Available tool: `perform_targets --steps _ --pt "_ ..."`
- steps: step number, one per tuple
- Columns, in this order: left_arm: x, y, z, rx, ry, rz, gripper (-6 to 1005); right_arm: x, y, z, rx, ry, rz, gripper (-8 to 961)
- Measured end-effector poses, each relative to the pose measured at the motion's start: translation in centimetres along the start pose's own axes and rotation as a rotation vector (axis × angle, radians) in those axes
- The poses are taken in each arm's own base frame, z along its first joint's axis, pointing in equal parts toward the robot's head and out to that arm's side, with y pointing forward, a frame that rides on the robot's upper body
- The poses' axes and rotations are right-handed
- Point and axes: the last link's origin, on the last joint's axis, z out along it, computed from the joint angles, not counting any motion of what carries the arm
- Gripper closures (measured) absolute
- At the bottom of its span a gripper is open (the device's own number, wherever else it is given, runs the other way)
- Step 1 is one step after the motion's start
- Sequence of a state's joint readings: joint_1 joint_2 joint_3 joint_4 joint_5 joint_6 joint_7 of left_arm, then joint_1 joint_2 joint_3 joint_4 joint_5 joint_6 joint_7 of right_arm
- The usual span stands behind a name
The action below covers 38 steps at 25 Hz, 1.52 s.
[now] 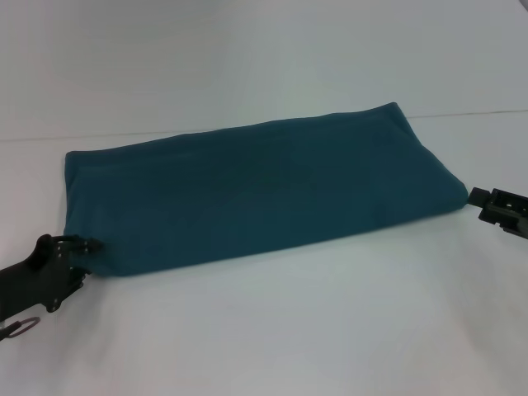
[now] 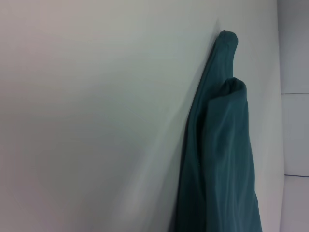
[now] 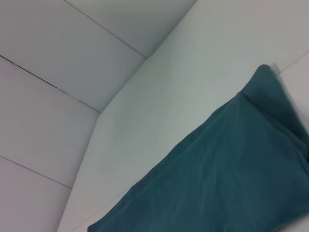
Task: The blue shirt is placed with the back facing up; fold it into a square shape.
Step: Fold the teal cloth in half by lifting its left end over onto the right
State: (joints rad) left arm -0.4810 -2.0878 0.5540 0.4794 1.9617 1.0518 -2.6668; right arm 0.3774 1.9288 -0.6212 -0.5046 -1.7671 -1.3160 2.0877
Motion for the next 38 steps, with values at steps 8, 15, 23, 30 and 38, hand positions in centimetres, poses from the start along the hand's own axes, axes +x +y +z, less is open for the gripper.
perform_targets --steps 8,15,23,30,38 --pt "0.0 0.2 0.0 -0.006 -0.004 0.007 778 0.1 -0.1 -0.2 0.000 -0.011 0.009 333" --pt "0.4 0.7 -0.5 -0.020 -0.019 0.070 983 0.0 -0.2 -0.4 -0.002 -0.020 0.017 333" --pt "2.5 0.9 -3.2 0.014 -0.027 0.161 983 0.4 -0.4 -0.6 0.000 -0.021 0.035 332" --pt "4.7 0.8 -5.8 0.085 -0.011 0.214 982 1.0 -0.7 -0.6 0.003 -0.021 0.064 334" --pt "6.0 0.1 -7.6 0.160 0.017 0.244 982 1.0 -0.7 -0.5 0.003 -0.027 0.069 334"
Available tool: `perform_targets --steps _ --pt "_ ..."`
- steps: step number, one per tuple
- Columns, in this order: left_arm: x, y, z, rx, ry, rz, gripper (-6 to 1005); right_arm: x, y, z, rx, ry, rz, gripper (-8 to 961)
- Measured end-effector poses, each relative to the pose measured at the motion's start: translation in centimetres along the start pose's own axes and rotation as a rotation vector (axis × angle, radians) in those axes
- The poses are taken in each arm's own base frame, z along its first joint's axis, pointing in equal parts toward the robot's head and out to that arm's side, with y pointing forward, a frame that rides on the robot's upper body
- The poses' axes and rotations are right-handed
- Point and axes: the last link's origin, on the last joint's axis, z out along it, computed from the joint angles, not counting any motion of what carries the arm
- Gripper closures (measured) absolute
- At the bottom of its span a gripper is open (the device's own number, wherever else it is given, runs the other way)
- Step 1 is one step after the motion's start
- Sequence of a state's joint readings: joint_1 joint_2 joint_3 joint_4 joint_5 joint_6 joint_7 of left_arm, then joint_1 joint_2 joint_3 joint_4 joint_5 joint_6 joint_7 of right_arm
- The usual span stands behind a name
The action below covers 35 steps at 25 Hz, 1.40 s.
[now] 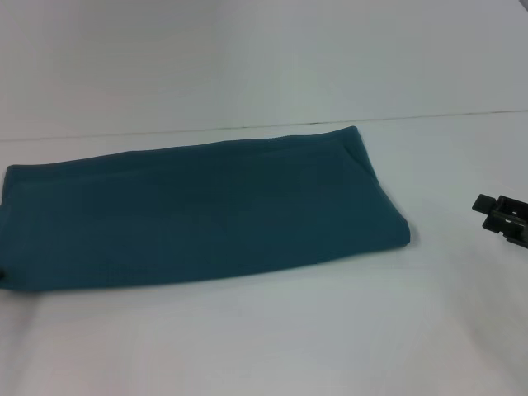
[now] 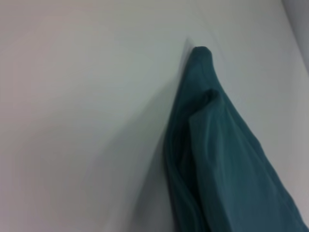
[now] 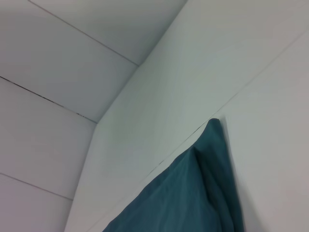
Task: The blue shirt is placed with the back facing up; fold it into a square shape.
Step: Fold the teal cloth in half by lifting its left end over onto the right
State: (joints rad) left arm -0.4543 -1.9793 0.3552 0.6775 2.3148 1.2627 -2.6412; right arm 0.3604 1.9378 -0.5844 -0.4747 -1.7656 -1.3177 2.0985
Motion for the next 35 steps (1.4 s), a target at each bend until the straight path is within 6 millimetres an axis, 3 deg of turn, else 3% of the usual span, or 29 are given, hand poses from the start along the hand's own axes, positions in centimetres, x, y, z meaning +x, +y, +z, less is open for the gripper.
perform_targets --steps 13,16,20,25,26,27,35 --pt "0.8 -1.2 -0.6 0.071 0.054 -0.016 982 -0.3 0.3 0.4 -0.005 0.004 -0.009 333" --pt "0.6 -0.6 -0.5 0.036 0.037 -0.006 982 -0.3 0.3 0.4 -0.004 0.003 -0.010 333" --pt "0.4 2.1 0.1 -0.080 -0.008 0.010 981 -0.4 0.3 0.6 -0.001 0.003 -0.014 333" --pt "1.1 6.8 0.6 -0.210 -0.063 0.074 981 -0.5 0.4 0.7 -0.003 0.005 -0.018 333" --pt "1.1 6.8 0.6 -0.210 -0.063 0.074 981 -0.4 0.4 0.7 -0.003 0.006 -0.019 333" --pt "1.5 9.0 0.7 -0.250 -0.079 0.110 981 -0.4 0.4 0.8 -0.004 0.006 -0.021 332" --pt "1.6 16.5 2.4 -0.363 -0.155 0.231 981 -0.2 0.4 0.9 -0.003 0.013 -0.025 332"
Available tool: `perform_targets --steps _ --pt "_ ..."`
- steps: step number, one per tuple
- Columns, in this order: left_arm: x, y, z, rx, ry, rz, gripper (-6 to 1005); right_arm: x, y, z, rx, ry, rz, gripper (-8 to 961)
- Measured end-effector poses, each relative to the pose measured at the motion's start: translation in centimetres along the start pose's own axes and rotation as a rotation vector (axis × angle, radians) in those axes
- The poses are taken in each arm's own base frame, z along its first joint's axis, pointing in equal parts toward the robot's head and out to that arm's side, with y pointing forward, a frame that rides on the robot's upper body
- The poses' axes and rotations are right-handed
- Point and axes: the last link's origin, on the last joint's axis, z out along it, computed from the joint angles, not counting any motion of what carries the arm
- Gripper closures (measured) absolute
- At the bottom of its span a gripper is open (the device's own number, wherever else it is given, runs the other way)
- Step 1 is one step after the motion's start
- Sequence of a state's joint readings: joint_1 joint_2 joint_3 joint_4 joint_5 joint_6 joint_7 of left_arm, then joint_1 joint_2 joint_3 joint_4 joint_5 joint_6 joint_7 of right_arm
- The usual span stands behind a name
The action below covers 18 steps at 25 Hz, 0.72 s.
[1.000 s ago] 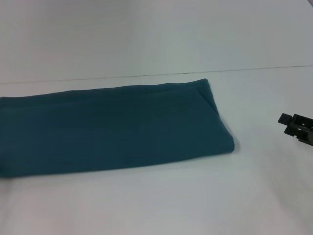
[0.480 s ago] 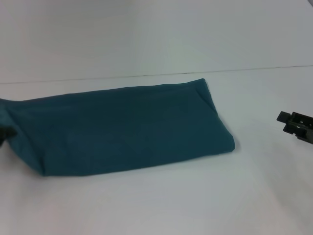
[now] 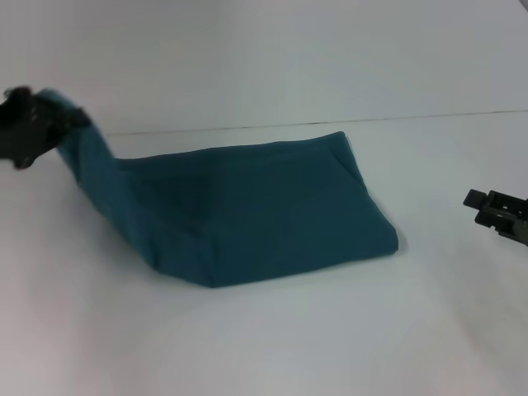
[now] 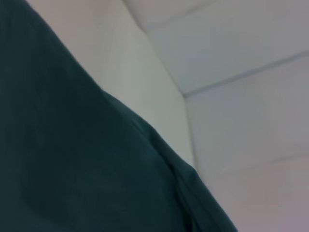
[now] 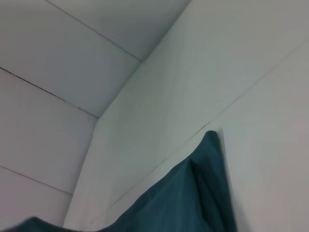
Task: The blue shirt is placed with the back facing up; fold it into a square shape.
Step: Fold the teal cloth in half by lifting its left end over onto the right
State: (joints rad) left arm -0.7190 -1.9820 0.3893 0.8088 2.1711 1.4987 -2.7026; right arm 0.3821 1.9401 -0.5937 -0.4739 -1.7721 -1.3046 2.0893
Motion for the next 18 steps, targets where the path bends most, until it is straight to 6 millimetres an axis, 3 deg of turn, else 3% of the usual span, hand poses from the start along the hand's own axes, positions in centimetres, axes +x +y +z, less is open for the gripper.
perform_targets --steps 3,4,8,14,18 --pt "0.0 1.2 1.1 -0.024 -0.024 0.022 981 0.1 -0.1 0.0 0.008 0.002 0.000 332" --pt "-0.1 3.3 3.0 -0.060 -0.067 0.058 981 0.1 -0.2 0.0 0.011 0.001 0.002 332" --pt "-0.9 5.9 6.1 -0.089 -0.128 0.112 981 0.2 -0.3 0.1 0.017 0.002 0.004 333" --pt "-3.9 9.2 12.0 -0.094 -0.227 0.202 980 0.4 -0.3 0.3 0.022 0.011 0.000 334" --pt "-7.4 9.4 16.5 -0.038 -0.280 0.260 980 0.8 -0.5 0.8 0.042 0.028 -0.005 334"
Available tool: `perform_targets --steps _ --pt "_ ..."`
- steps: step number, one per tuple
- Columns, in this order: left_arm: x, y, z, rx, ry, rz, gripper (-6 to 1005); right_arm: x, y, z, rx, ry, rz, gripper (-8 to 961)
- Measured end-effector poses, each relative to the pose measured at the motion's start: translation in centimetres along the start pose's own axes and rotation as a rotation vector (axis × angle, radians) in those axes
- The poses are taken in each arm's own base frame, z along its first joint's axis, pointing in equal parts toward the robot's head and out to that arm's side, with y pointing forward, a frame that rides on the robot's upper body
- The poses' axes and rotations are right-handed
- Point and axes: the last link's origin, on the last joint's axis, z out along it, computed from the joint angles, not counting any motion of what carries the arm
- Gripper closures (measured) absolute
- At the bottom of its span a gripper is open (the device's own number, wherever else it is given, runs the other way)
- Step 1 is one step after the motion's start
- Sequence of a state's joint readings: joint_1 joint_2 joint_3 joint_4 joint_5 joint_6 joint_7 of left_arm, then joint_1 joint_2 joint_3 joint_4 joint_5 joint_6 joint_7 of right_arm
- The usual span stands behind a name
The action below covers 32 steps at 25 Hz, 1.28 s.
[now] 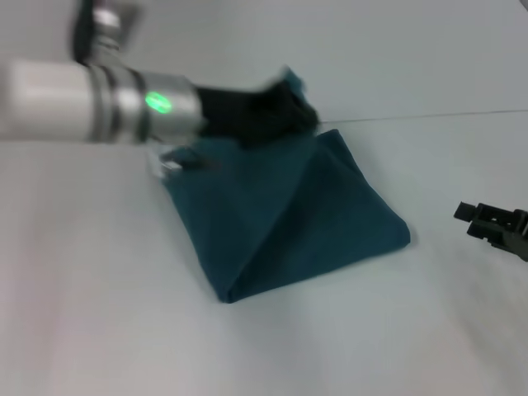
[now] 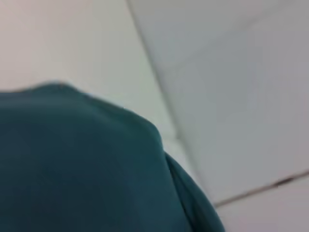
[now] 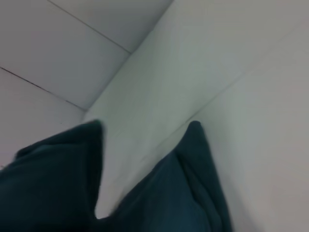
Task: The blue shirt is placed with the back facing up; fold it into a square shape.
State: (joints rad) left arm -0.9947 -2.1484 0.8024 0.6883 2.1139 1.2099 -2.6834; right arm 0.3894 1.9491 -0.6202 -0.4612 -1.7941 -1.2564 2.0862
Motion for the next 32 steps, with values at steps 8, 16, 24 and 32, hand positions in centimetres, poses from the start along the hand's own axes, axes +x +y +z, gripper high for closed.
perform_targets --steps 8,16,24,32 --pt "-4.9 -0.8 7.2 0.115 -0.145 0.138 980 0.4 0.0 1.1 0.026 0.045 -0.016 333" --pt "-4.5 1.2 6.7 -0.021 -0.129 0.191 748 0.5 -0.1 1.1 0.033 0.046 -0.010 333" --pt "-3.8 -0.2 1.6 -0.163 -0.014 0.057 587 0.3 0.0 1.1 0.029 0.053 -0.016 333" --pt "-7.0 -7.5 -8.0 -0.184 0.139 -0.197 117 -1.2 1.4 1.6 -0.001 0.111 -0.049 333"
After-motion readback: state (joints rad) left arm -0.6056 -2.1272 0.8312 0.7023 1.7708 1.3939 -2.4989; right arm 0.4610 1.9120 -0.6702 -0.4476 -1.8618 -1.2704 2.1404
